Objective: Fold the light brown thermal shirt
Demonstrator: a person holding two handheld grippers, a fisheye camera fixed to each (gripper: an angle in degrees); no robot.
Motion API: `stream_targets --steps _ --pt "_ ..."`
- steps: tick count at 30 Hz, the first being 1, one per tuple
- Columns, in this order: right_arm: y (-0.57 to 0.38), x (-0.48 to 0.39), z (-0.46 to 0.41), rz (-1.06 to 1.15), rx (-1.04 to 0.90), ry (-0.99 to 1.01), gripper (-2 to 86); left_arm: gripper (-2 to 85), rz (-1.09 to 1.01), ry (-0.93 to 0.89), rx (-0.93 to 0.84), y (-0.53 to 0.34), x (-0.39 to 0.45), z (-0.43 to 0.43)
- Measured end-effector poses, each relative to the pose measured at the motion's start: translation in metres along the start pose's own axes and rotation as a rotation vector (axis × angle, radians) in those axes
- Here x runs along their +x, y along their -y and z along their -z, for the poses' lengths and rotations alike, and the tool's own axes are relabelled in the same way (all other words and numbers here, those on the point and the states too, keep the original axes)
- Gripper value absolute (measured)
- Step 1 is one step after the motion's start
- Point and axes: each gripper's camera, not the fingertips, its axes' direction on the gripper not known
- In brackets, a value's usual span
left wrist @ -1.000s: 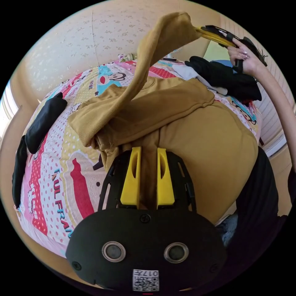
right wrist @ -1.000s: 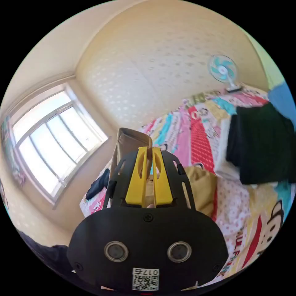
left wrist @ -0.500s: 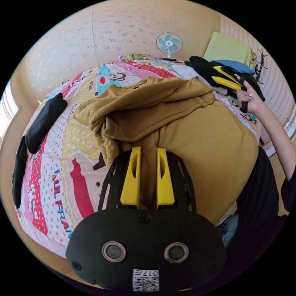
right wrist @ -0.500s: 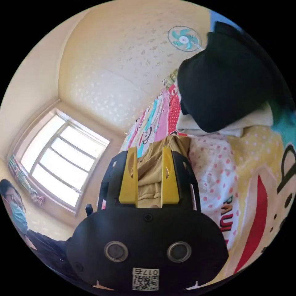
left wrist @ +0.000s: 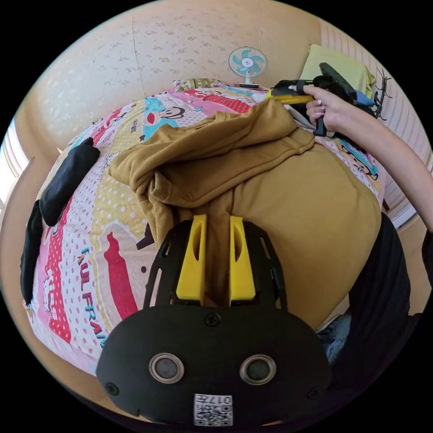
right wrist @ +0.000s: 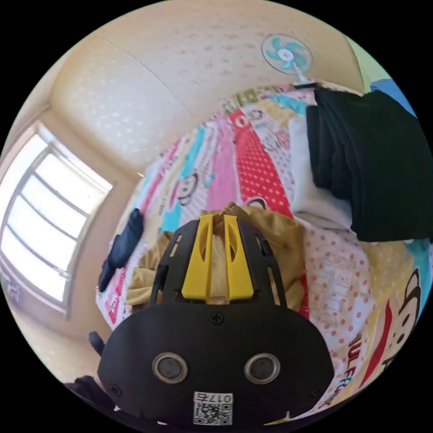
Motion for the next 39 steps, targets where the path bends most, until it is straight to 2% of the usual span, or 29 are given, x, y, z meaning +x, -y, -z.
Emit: stream_targets --steps 1,3,5,7,9,10,12,17,19,21,22,23,24,27,29,32,33,34,36,37,39 --pt "-0.001 -0.010 0.025 0.052 0.094 0.090 5.3 8.3 0.001 -0.001 -0.001 0.000 0.000 0.000" --pt "-0.010 -0.002 0.053 0.059 0.208 0.132 5.4 8.3 0.001 -0.001 0.000 0.002 -0.001 0.000" --pt "-0.024 0.033 0.064 -0.074 0.202 0.032 5.8 8.3 0.001 -0.002 0.000 0.003 -0.001 0.000" --pt "-0.060 0.108 0.063 -0.383 0.068 -0.151 7.3 8.3 0.002 -0.003 0.001 0.003 -0.001 0.001" --pt "-0.095 0.152 0.065 -0.539 0.003 -0.085 9.6 8.3 -0.001 0.003 0.001 0.005 0.000 0.001" --pt "-0.115 0.166 0.075 -0.583 0.057 0.024 10.5 8.3 -0.001 0.004 0.001 0.005 0.000 0.002" --pt "-0.127 0.168 0.090 -0.609 0.137 0.097 10.1 8.3 -0.002 0.007 0.003 0.007 0.001 0.002" --pt "-0.073 0.118 0.078 -0.440 -0.002 0.049 12.6 8.3 -0.020 0.035 0.003 0.011 0.009 0.005" --pt "-0.040 0.098 0.050 -0.422 -0.139 -0.090 13.3 8.3 -0.029 0.048 0.003 0.012 0.012 0.005" --pt "-0.026 0.100 0.026 -0.495 -0.235 -0.236 13.0 8.3 -0.029 0.048 0.003 0.014 0.013 0.006" --pt "-0.019 0.102 0.014 -0.543 -0.274 -0.225 11.8 8.3 -0.027 0.045 0.004 0.015 0.012 0.007" --pt "-0.015 0.101 0.010 -0.555 -0.274 -0.189 11.1 8.3 -0.022 0.037 0.004 0.016 0.011 0.007" --pt "-0.005 0.090 0.009 -0.543 -0.227 -0.073 8.5 8.3 -0.015 0.030 0.004 0.017 0.009 0.008" --pt "0.024 0.029 0.024 -0.293 -0.080 0.280 5.3 8.3 -0.009 0.022 0.004 0.020 0.008 0.010" --pt "0.026 0.005 0.042 -0.185 0.002 0.370 4.9 8.3 -0.010 0.022 0.004 0.022 0.009 0.011" --pt "0.004 0.035 0.055 -0.334 0.062 0.082 5.2 8.3 -0.009 0.020 0.006 0.025 0.009 0.013" --pt "-0.009 0.066 0.049 -0.443 0.000 -0.067 5.9 8.3 -0.007 0.016 0.005 0.026 0.009 0.014" --pt "-0.027 0.100 0.040 -0.541 -0.092 -0.129 7.2 8.3 -0.005 0.013 0.005 0.027 0.008 0.015" --pt "-0.055 0.133 0.040 -0.610 -0.147 -0.107 9.8 8.3 0.000 0.005 0.005 0.030 0.007 0.017" --pt "-0.071 0.137 0.049 -0.613 -0.107 -0.091 11.5 8.3 0.000 0.005 0.005 0.030 0.007 0.017" --pt "-0.085 0.120 0.062 -0.527 -0.082 -0.118 12.0 8.3 -0.005 0.016 0.006 0.033 0.009 0.020"
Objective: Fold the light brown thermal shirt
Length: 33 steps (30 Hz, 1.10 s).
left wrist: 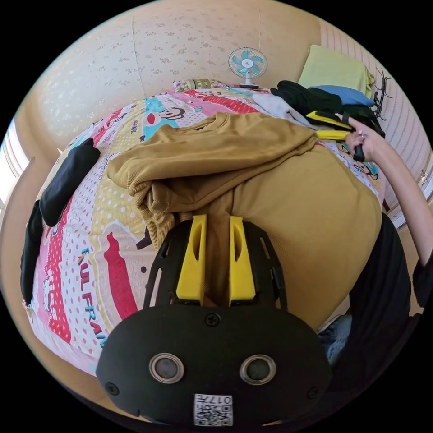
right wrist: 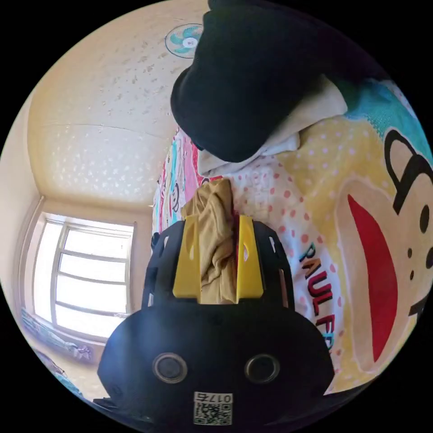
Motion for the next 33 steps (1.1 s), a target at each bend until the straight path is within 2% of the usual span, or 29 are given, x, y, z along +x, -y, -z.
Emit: stream_targets --steps 2,5,7,9,14,18,22,24,26,28,29,30,33 --pt "-0.022 -0.018 0.007 0.121 -0.029 -0.079 12.4 8.3 -0.001 0.002 0.000 0.002 0.000 0.002" --pt "-0.059 -0.037 0.008 0.301 -0.179 -0.206 12.7 8.6 0.005 -0.008 0.000 0.006 -0.001 0.011" --pt "-0.086 -0.031 0.006 0.415 -0.349 -0.290 12.6 9.2 0.045 -0.019 0.020 0.000 -0.004 0.025" --pt "-0.104 -0.024 0.022 0.502 -0.412 -0.269 12.1 11.4 0.167 -0.038 0.068 -0.024 -0.011 0.053" --pt "-0.127 0.004 0.074 0.470 -0.598 -0.095 11.1 16.9 0.381 0.041 0.049 -0.097 -0.007 0.110" --pt "-0.153 0.019 0.064 0.485 -0.696 -0.188 10.9 15.9 0.531 -0.123 0.021 -0.141 -0.022 0.118" --pt "-0.166 0.018 0.066 0.486 -0.650 -0.221 8.6 12.7 0.504 -0.107 -0.022 -0.140 -0.024 0.123" --pt "-0.167 0.022 0.070 0.429 -0.709 -0.123 5.7 11.2 0.455 -0.094 -0.052 -0.135 -0.023 0.123" --pt "-0.164 0.018 0.087 0.449 -0.677 -0.003 4.5 7.5 0.419 -0.152 -0.098 -0.128 -0.028 0.133" --pt "-0.147 0.009 0.119 0.499 -0.575 0.180 3.9 2.9 0.462 -0.249 -0.053 -0.120 -0.044 0.165" --pt "-0.141 0.007 0.125 0.500 -0.553 0.213 3.8 2.2 0.434 -0.289 0.033 -0.112 -0.052 0.193" --pt "-0.125 0.002 0.136 0.502 -0.491 0.254 3.7 1.8 0.395 -0.279 0.112 -0.101 -0.059 0.219" --pt "-0.090 -0.019 0.143 0.567 -0.348 0.212 3.8 1.6 0.291 -0.172 0.228 -0.065 -0.075 0.253"
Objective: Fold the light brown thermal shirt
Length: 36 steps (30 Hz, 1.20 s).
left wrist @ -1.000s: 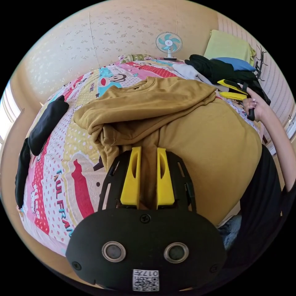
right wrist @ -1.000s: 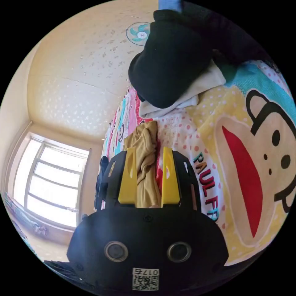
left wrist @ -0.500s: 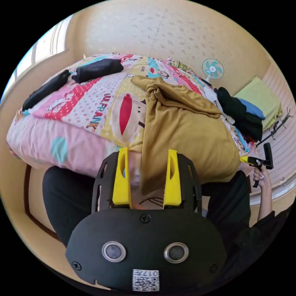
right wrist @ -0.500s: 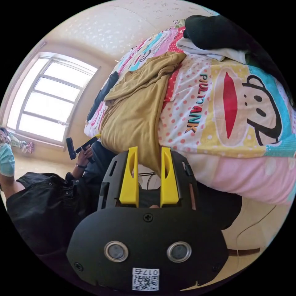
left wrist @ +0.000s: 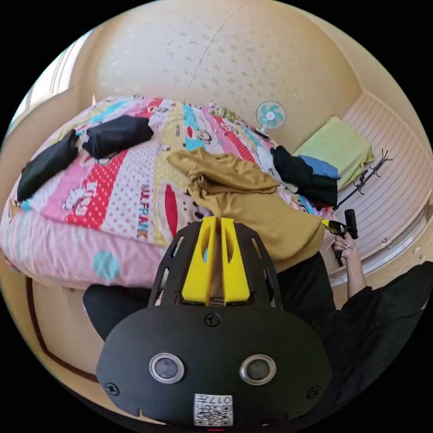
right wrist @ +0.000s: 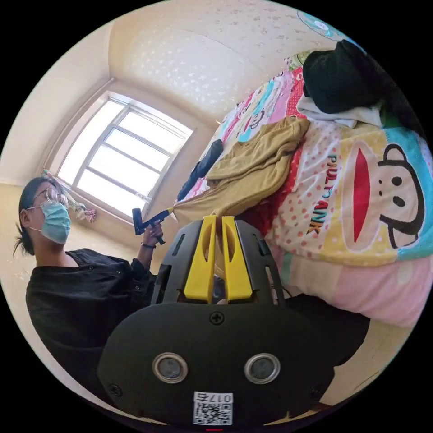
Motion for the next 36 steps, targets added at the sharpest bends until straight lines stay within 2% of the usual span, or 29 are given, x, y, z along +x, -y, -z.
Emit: stream_targets --steps 2,4,6,8,10,15,20,26,28,29,31,33,35,36 --pt "0.019 0.012 -0.003 -0.028 0.038 -0.078 4.3 2.1 0.001 0.051 0.046 0.020 -0.010 -0.006" --pt "0.024 0.038 -0.010 -0.153 0.059 -0.165 5.6 4.3 0.071 0.085 0.036 0.034 -0.031 -0.021" --pt "0.009 0.043 -0.009 -0.193 0.063 -0.183 7.4 15.2 0.203 -0.081 -0.026 0.036 -0.059 -0.032" --pt "-0.017 0.040 -0.004 -0.188 0.094 -0.237 9.3 15.5 0.240 -0.198 0.024 0.019 -0.062 -0.026" --pt "-0.050 0.042 -0.001 -0.171 0.087 -0.300 10.7 14.5 0.217 -0.220 0.018 -0.004 -0.052 -0.024" --pt "-0.077 0.057 0.006 -0.187 0.114 -0.250 12.4 13.5 0.140 -0.239 -0.223 -0.057 -0.008 -0.072" --pt "-0.064 0.067 0.012 -0.212 0.151 -0.313 13.4 13.2 0.178 -0.225 -0.291 -0.064 0.001 -0.104" --pt "-0.068 0.104 0.000 -0.245 0.126 -0.119 10.7 11.2 0.139 -0.179 -0.294 -0.066 0.004 -0.092" --pt "-0.091 0.099 0.019 -0.210 0.219 0.069 5.6 8.2 0.077 -0.214 -0.301 -0.062 0.002 -0.080" --pt "-0.098 0.096 0.027 -0.188 0.253 0.135 5.3 5.1 0.057 -0.293 -0.261 -0.058 -0.005 -0.062" --pt "-0.126 0.068 0.062 -0.016 0.339 0.380 4.3 4.4 -0.011 -0.488 -0.163 -0.053 -0.016 -0.023" --pt "-0.148 0.036 0.090 0.136 0.367 0.498 3.9 3.9 -0.206 -0.721 -0.087 -0.049 -0.019 0.036" --pt "-0.170 0.001 0.117 0.234 0.352 0.502 3.6 3.7 -0.393 -0.810 -0.008 -0.055 -0.017 0.086" --pt "-0.187 -0.026 0.131 0.313 0.331 0.449 3.5 3.6 -0.468 -0.781 0.001 -0.060 -0.016 0.111"
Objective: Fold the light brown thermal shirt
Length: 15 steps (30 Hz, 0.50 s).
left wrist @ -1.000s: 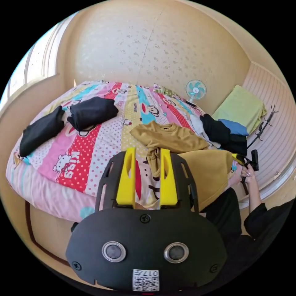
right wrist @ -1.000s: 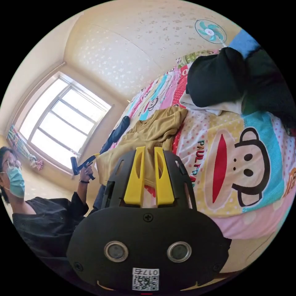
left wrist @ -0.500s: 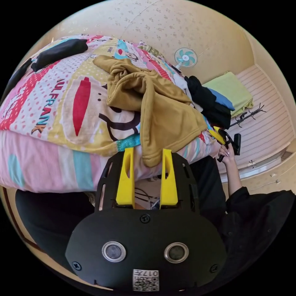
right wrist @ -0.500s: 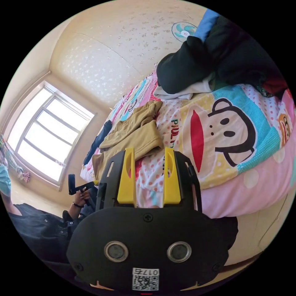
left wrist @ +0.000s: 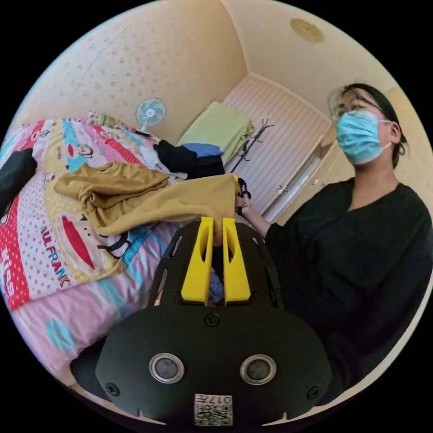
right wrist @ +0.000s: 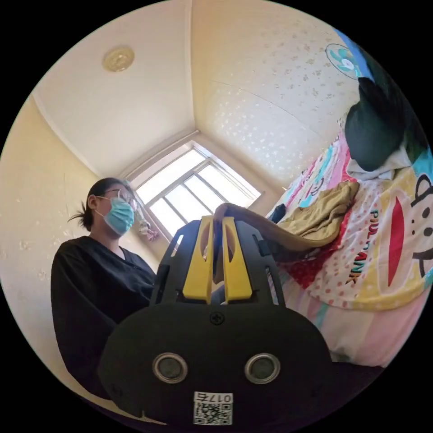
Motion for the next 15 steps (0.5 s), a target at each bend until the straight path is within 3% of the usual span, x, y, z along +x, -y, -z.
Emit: stream_targets --steps 2,5,7,11,15 --pt "-0.005 -0.041 -0.001 0.100 -0.077 0.002 3.3 3.4 -0.063 -0.026 -0.040 -0.002 0.020 0.016" --pt "-0.006 -0.073 0.002 0.177 -0.065 0.056 3.2 3.3 -0.133 -0.140 0.064 -0.010 0.033 0.041" --pt "0.006 -0.060 -0.007 0.151 -0.084 -0.018 3.2 3.5 -0.127 -0.143 0.157 -0.015 0.023 0.052" --pt "0.051 0.010 -0.050 0.052 -0.104 -0.112 3.6 4.0 0.076 -0.074 0.282 -0.007 -0.058 0.050" --pt "0.113 0.149 -0.111 -0.313 -0.008 -0.398 5.2 5.8 0.415 -0.019 0.549 0.008 -0.184 0.043"
